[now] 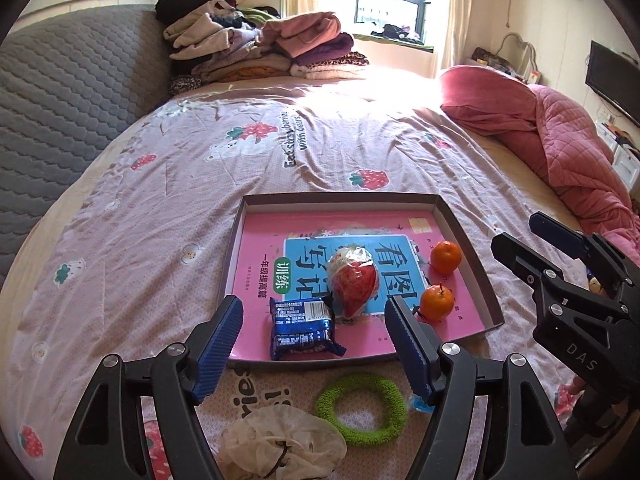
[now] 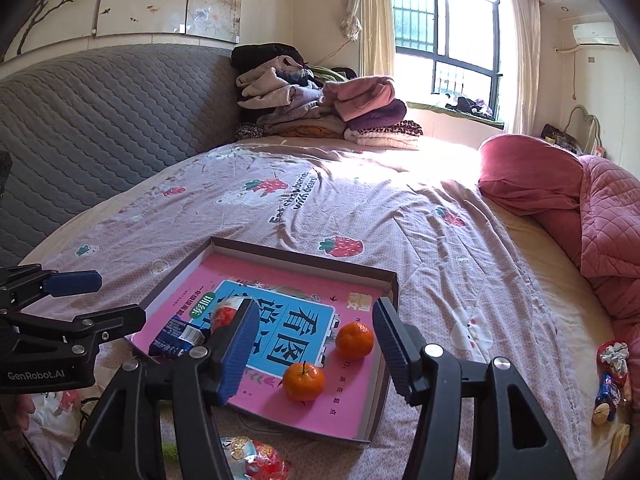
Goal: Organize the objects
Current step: 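Open both tools to release the egg and orange in the tray, then withdraw both tools from the tray toward the mesh bag and walnut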
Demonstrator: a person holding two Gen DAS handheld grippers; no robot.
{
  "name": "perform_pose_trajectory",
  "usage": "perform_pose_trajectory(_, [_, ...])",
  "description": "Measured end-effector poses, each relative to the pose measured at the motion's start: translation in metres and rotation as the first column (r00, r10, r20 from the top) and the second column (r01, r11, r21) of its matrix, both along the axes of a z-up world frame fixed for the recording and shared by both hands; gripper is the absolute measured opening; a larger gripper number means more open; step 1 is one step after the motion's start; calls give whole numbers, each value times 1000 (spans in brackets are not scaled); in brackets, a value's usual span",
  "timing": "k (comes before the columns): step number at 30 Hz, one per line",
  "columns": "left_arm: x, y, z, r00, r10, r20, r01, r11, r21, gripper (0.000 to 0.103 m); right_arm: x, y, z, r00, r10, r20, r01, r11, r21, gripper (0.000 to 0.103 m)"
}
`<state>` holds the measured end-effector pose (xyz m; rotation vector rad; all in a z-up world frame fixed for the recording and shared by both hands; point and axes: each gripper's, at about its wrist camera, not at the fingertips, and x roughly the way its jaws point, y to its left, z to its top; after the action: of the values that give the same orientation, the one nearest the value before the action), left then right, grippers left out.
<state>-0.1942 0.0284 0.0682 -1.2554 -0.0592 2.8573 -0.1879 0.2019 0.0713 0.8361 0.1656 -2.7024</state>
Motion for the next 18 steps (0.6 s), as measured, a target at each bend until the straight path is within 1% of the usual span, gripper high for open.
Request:
perform_pose_trajectory(7, [21,-8,8,1000,-1,-16,1,1000,13,75,23,0,11,1000,8,-18,-9,999,-38,59])
perform_pose_trajectory(18, [49,-18,17,999,17,-48,-17,1000,-4,75,50,-3,25,999,26,-45,-29,998,-61,59])
